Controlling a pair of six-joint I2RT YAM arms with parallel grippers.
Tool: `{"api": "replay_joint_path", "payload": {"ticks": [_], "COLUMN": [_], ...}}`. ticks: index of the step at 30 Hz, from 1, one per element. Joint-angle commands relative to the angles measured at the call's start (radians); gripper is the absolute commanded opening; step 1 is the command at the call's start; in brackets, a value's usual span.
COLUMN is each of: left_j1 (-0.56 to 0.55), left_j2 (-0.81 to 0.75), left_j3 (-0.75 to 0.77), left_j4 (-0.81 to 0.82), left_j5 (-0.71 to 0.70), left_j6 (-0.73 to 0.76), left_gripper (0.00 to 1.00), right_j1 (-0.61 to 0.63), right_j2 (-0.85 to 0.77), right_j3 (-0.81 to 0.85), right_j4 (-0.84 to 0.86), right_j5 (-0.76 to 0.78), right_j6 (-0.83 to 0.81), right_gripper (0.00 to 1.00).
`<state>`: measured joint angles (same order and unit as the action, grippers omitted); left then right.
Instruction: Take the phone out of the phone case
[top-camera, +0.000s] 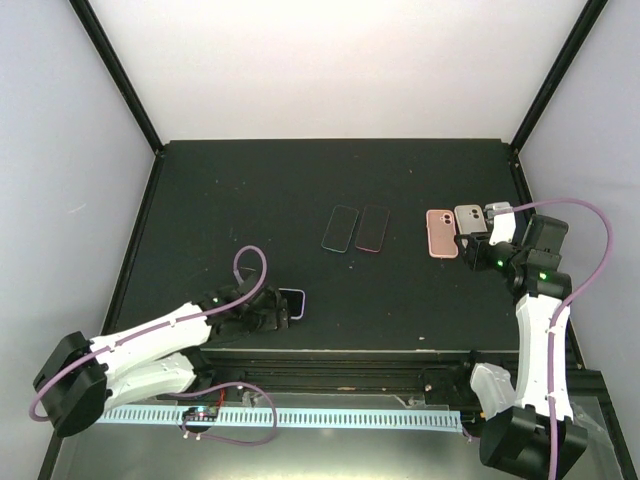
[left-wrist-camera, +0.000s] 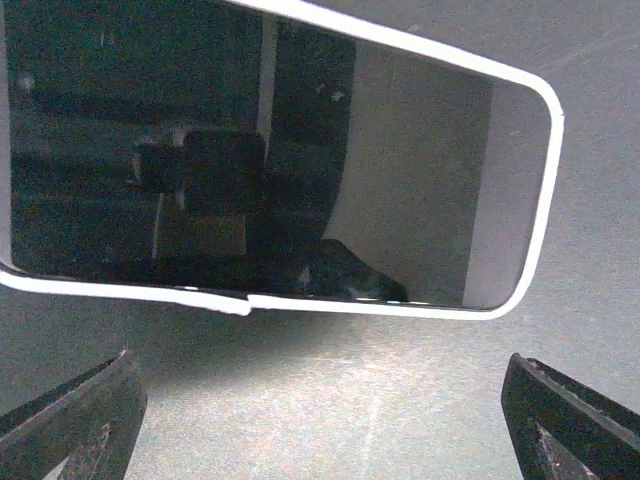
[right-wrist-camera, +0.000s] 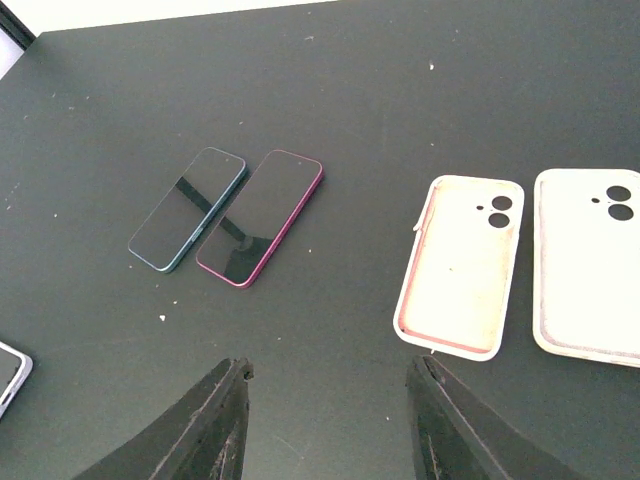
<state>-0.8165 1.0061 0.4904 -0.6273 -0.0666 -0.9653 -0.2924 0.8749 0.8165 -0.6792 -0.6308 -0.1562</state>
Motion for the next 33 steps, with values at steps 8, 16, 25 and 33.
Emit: {"api": "replay_joint_path", "payload": {"ticks": [8, 16, 25, 33], "left_j1": [0.086, 0.179, 0.201, 0.208], "left_j2": [0.064, 0.254, 0.614, 0.84], "left_j3": [-0.043, 0.124, 0.462, 0.707], "left_j4": [0.208, 0.257, 0.131, -0.065], "left_j5": [0.005, 0.005, 0.005, 0.004], "left_j6": [-0.034, 0.074, 0.144, 0.137], "left_gripper": [0.99, 0.99, 0.99, 0.99], "right_j1": [-0.004, -0.003, -0.004, -0.004], "right_j2": [-0.001, 0.003, 0.004, 0.014], "right_j3": [0.0, 0.0, 0.001, 0.005], "right_j4": [0.019, 0.02, 0.019, 0.012], "right_j5": [0.005, 0.018, 0.029, 0.022], "right_j6": [-0.011, -0.012, -0.016, -0.02], "right_gripper": [0.45, 0.45, 0.45, 0.45]}}
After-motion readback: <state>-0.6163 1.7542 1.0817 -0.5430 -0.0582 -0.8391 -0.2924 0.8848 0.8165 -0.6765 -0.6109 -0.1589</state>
